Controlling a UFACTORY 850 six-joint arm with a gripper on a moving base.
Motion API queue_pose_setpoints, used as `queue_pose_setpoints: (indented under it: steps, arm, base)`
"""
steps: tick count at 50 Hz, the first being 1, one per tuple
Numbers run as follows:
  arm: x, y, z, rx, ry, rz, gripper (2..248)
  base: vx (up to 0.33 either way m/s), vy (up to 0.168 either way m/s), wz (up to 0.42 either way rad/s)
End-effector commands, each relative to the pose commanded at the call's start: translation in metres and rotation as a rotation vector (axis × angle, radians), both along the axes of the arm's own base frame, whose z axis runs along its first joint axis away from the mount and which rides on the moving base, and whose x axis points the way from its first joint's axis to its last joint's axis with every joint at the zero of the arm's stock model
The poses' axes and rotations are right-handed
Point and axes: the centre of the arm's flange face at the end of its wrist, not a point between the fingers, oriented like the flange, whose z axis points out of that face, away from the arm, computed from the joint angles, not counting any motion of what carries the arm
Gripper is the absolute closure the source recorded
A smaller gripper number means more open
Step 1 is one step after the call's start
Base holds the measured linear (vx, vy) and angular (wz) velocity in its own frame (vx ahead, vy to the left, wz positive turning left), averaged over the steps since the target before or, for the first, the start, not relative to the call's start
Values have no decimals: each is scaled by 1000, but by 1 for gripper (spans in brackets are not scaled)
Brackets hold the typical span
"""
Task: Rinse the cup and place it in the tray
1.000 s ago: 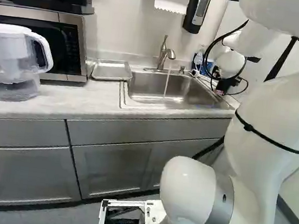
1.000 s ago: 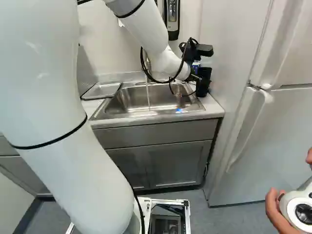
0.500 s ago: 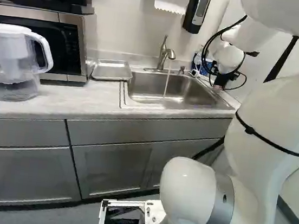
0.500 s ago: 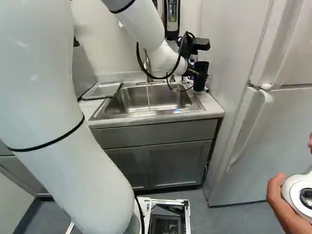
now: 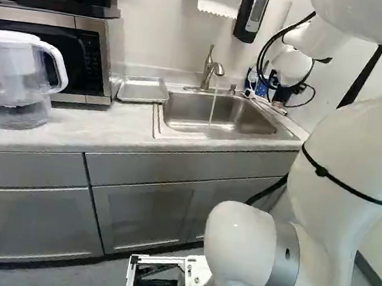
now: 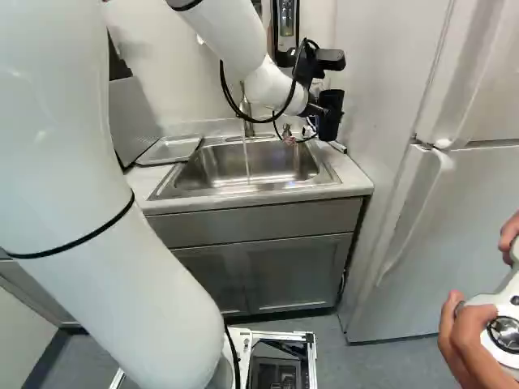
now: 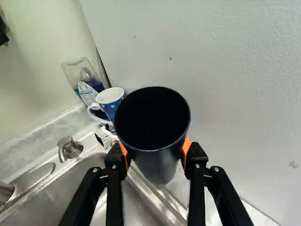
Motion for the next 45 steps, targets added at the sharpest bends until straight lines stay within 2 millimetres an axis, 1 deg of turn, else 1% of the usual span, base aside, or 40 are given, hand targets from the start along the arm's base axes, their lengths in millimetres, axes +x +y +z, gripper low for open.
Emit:
queue_pose_setpoints:
  steps: [3, 9, 31, 45]
  arm:
    - [-1, 1, 3, -3, -6, 2, 127]
    - [-2, 6, 3, -3, -6, 10, 127]
    - [-8, 39, 3, -2, -6, 66, 127]
    - [-8, 45, 1, 0, 22, 108, 127]
  base:
    - [0, 0, 0]
    - [0, 0, 0]
    - [0, 0, 0]
    - [0, 0, 0]
